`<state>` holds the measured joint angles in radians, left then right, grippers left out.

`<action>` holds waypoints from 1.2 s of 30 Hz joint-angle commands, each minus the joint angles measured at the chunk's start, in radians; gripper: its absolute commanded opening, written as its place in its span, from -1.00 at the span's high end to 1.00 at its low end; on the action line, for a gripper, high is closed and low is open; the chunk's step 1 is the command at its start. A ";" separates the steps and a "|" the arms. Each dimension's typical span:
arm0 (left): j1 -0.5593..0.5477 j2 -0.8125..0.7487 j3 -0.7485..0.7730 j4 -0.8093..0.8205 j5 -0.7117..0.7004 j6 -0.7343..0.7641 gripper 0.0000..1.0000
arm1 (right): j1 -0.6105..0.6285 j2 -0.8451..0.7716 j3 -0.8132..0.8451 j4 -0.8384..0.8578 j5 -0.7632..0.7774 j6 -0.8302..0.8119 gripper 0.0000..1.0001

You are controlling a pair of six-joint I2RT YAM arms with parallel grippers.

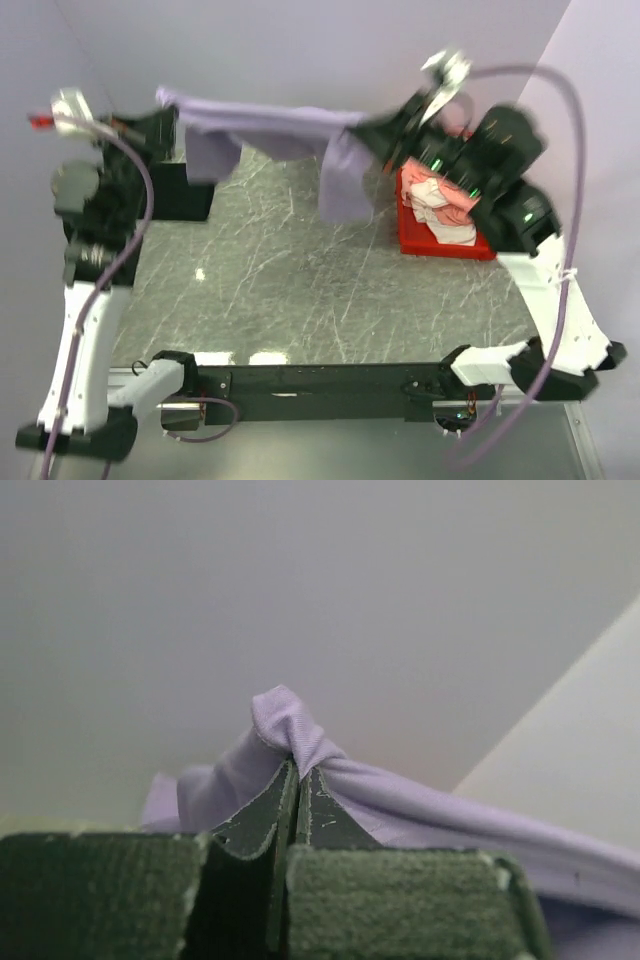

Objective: Fold and stack the t-shirts
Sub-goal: Flatten the tshirt out

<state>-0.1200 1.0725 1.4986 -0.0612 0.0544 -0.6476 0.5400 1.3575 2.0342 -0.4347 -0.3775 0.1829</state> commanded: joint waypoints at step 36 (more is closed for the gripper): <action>-0.116 0.065 -0.758 -0.308 -0.225 -0.307 -0.99 | -0.064 0.575 -0.289 -0.177 0.236 0.076 -0.46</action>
<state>-0.1661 1.1030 0.7502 -0.4217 -0.2066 -0.9768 0.4793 1.8454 1.6440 -0.5571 -0.2077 0.2886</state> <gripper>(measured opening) 0.994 0.728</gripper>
